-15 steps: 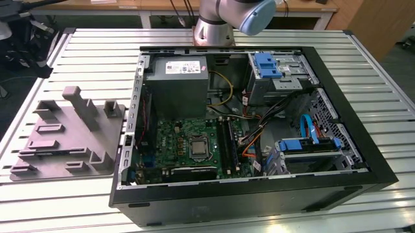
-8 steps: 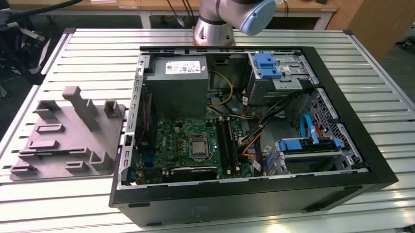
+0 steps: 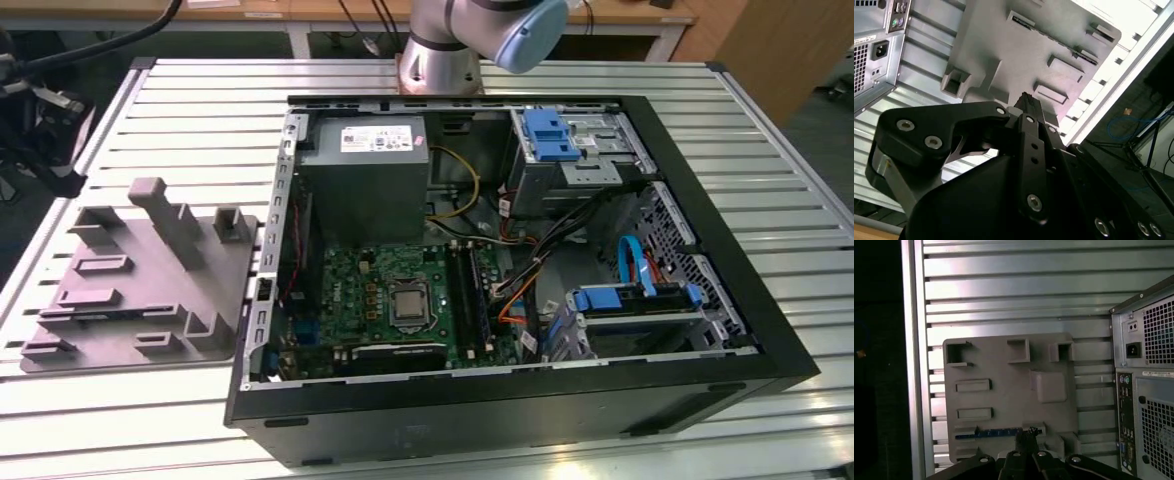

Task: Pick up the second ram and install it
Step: 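Reach for the second ram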

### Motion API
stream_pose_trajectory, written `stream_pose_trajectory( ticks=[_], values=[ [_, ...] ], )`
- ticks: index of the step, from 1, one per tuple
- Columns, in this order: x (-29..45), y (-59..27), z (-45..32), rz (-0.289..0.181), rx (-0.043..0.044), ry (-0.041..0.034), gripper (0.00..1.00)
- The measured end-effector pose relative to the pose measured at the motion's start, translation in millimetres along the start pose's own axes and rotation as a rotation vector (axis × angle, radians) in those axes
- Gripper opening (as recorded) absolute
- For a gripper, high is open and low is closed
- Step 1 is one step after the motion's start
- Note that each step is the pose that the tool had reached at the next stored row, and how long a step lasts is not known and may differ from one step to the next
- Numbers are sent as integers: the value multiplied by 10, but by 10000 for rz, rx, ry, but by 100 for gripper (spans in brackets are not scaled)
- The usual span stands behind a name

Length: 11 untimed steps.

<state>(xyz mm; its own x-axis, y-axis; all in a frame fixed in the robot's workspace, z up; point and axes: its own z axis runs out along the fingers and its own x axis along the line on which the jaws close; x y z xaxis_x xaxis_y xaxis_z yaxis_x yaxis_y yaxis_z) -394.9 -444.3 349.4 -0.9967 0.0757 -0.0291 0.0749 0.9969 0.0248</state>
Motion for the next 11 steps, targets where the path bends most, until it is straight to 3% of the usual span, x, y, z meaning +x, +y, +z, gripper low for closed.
stream_pose_trajectory(
  ticks=[11],
  values=[
    [62, -207, 141, 0, 1, 9, 10]
  ],
)
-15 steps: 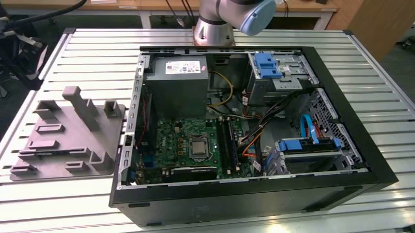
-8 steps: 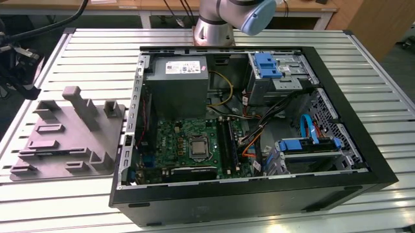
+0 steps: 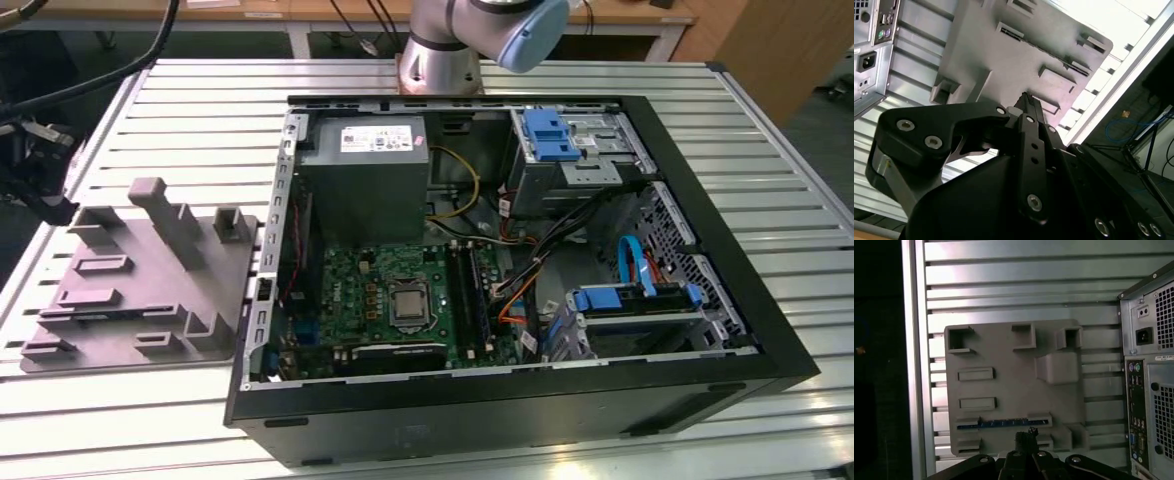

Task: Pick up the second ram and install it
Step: 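Reach for the second ram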

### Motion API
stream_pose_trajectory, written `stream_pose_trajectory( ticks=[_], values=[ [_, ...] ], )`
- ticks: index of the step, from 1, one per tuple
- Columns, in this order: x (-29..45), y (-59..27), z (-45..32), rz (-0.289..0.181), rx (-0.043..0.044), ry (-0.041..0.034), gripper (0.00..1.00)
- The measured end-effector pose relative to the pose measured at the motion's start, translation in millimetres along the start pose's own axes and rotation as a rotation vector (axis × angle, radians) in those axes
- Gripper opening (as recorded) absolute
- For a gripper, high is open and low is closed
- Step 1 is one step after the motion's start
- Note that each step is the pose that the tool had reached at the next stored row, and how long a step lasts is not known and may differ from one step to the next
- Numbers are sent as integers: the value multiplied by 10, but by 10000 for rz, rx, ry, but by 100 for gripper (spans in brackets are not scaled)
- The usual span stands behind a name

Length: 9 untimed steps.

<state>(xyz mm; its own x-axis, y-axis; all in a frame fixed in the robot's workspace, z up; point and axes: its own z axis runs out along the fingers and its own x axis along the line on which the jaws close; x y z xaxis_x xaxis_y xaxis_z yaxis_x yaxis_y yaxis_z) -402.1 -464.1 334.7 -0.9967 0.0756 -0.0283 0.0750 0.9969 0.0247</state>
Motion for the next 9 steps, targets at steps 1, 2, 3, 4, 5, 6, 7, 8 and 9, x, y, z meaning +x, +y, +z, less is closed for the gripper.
stream_pose_trajectory(
  ticks=[1, 2, 3, 4, 5, 6, 7, 8, 9],
  values=[
    [0, -23, 15, 0, 0, 2, 10],
    [-1, -45, 30, 0, 0, 5, 10],
    [-2, -69, 44, 0, 1, 9, 10],
    [-3, -92, 59, 1, 1, 14, 10],
    [-4, -116, 73, 1, 1, 17, 10],
    [-6, -140, 89, 1, 1, 21, 10],
    [-7, -159, 103, 1, 2, 26, 10],
    [-7, -175, 118, 1, 3, 30, 10],
    [-8, -190, 133, 1, 3, 33, 10]
  ],
)
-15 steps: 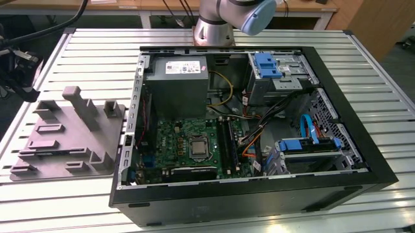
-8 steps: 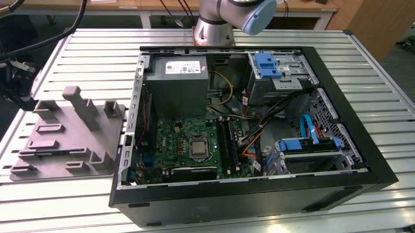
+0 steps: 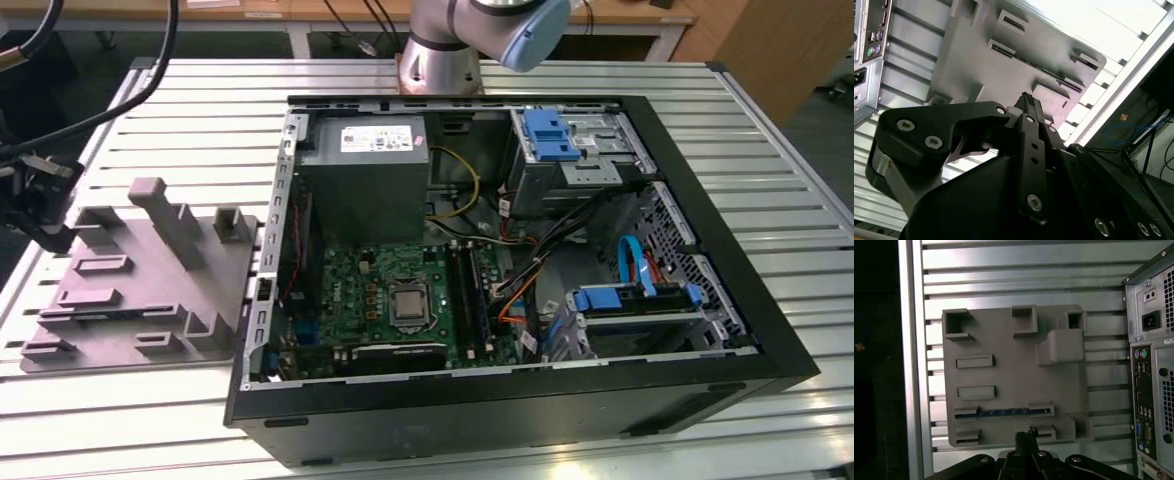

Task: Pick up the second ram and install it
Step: 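Reach for the second ram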

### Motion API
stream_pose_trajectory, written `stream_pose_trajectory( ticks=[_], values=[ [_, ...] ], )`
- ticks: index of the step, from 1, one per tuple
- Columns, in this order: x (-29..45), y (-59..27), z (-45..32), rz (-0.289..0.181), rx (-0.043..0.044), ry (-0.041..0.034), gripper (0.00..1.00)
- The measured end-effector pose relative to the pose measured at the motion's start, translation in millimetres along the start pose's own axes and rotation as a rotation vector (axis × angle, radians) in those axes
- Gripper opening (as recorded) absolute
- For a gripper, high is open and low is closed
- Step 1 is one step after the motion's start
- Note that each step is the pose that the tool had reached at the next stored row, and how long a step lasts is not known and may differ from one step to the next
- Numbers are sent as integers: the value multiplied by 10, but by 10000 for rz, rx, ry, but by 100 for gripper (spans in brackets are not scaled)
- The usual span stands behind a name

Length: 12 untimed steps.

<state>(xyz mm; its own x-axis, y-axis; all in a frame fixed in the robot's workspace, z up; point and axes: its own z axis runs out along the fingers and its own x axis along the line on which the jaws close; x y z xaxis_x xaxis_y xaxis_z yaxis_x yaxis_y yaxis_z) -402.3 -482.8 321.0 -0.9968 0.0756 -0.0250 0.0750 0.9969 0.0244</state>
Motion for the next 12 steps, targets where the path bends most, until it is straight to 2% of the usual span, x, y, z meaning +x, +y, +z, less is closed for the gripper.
stream_pose_trajectory(
  ticks=[5, 12],
  values=[
    [-2, -50, 85, 0, 0, 8, 10],
    [0, -68, 176, 0, 0, 10, 10]
  ],
)
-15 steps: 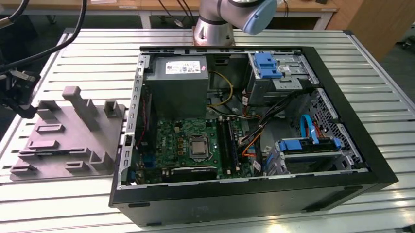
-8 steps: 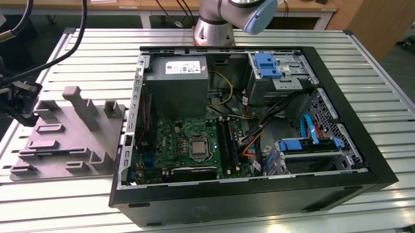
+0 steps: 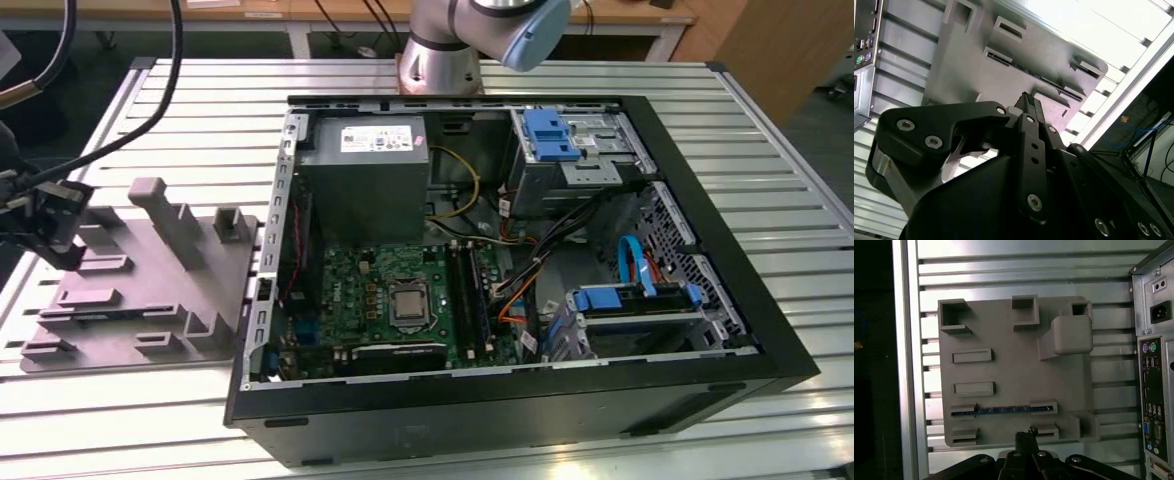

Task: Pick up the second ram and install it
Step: 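Reach for the second ram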

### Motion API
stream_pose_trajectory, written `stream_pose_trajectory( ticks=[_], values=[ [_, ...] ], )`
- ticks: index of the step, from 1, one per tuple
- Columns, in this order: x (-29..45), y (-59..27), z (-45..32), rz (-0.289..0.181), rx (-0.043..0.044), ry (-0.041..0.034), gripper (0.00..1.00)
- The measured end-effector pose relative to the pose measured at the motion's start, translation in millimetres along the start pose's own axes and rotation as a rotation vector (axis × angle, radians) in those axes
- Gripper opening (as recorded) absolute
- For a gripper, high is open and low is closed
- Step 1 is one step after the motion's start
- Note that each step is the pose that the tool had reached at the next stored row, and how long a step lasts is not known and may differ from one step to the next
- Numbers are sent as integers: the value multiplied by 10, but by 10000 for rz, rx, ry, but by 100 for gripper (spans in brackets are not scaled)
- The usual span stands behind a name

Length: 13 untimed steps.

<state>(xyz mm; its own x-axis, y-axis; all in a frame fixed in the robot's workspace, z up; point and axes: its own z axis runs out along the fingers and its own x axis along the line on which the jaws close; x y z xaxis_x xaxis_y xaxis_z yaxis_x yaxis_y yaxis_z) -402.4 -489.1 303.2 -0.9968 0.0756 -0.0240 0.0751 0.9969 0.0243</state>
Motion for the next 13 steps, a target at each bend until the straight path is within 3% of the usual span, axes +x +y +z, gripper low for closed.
stream_pose_trajectory(
  ticks=[7, 13],
  values=[
    [4, -8, 96, -1, -1, -1, 10],
    [58, -13, 138, 0, -1, -1, 10]
  ],
)
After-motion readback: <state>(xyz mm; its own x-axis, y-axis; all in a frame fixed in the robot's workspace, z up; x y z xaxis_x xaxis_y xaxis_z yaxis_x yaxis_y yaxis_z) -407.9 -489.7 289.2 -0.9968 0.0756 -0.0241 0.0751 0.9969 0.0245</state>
